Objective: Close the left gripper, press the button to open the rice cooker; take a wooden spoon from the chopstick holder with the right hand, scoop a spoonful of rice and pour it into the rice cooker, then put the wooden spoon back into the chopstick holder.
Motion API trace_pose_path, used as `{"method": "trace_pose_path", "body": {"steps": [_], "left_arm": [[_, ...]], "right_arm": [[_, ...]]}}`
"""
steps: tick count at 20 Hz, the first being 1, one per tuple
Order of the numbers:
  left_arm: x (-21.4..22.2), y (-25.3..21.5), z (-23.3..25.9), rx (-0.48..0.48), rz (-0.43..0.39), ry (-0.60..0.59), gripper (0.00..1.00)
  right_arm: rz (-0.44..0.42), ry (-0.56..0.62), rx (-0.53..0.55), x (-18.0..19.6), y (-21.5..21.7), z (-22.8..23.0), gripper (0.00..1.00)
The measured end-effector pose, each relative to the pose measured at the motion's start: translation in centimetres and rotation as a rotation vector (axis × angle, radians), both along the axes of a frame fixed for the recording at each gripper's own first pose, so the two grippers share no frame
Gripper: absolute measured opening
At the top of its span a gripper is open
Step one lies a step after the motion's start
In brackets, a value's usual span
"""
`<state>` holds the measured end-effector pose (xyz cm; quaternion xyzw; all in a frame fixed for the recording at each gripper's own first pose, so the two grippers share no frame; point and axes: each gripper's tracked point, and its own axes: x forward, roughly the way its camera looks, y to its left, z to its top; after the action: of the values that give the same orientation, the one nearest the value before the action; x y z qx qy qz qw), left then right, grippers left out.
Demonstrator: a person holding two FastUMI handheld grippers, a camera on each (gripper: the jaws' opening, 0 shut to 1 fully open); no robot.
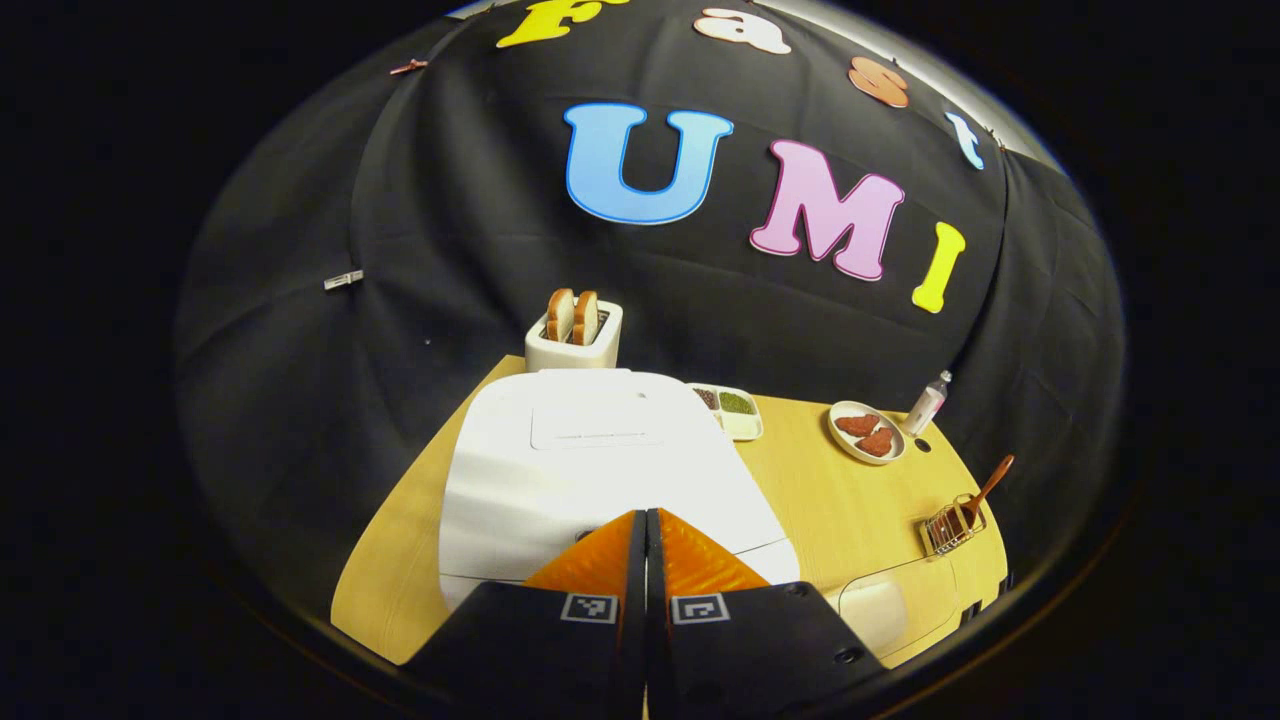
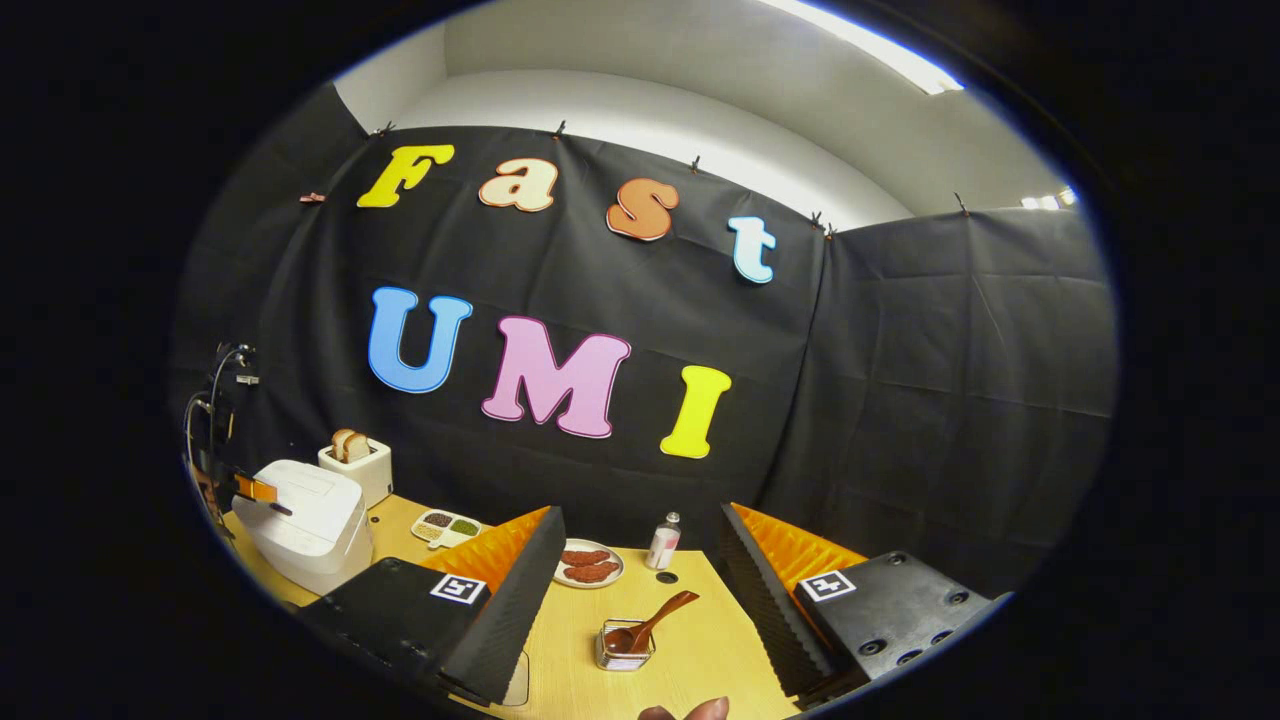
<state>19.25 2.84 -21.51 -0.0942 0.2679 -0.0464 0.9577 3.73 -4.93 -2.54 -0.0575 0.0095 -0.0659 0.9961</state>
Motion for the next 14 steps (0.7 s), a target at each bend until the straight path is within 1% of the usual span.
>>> {"method": "trace_pose_path", "body": {"steps": [4, 5, 9, 10, 11, 12, 14], "left_arm": [[0.9, -0.5, -2.2, 0.002, -0.011, 0.063, 0.06], [1.1, -0.5, -2.1, 0.015, -0.013, 0.053, 0.06], [0.6, -0.9, -2.8, 0.055, -0.031, 0.117, 0.06], [0.5, -1.0, -2.7, 0.051, -0.027, 0.130, 0.04], [0.5, -1.1, -3.0, 0.030, -0.022, 0.141, 0.06], [-0.1, -1.2, -2.7, 0.006, -0.006, 0.156, 0.07], [0.1, -1.0, -2.9, -0.036, 0.006, 0.165, 0.07]], "right_arm": [[-0.011, 0.019, -0.007, 0.4, -0.8, -0.6, 0.98], [-0.015, 0.023, -0.007, 0.5, -1.0, -0.7, 0.97], [-0.029, 0.027, -0.004, 0.5, -1.6, -1.0, 0.98], [-0.032, 0.027, -0.003, 0.5, -1.7, -1.0, 0.98], [-0.035, 0.030, -0.003, 0.6, -1.9, -1.1, 0.98], [-0.037, 0.030, -0.003, 0.5, -2.0, -1.2, 0.98], [-0.039, 0.028, -0.002, 0.4, -2.2, -1.1, 0.97]]}}
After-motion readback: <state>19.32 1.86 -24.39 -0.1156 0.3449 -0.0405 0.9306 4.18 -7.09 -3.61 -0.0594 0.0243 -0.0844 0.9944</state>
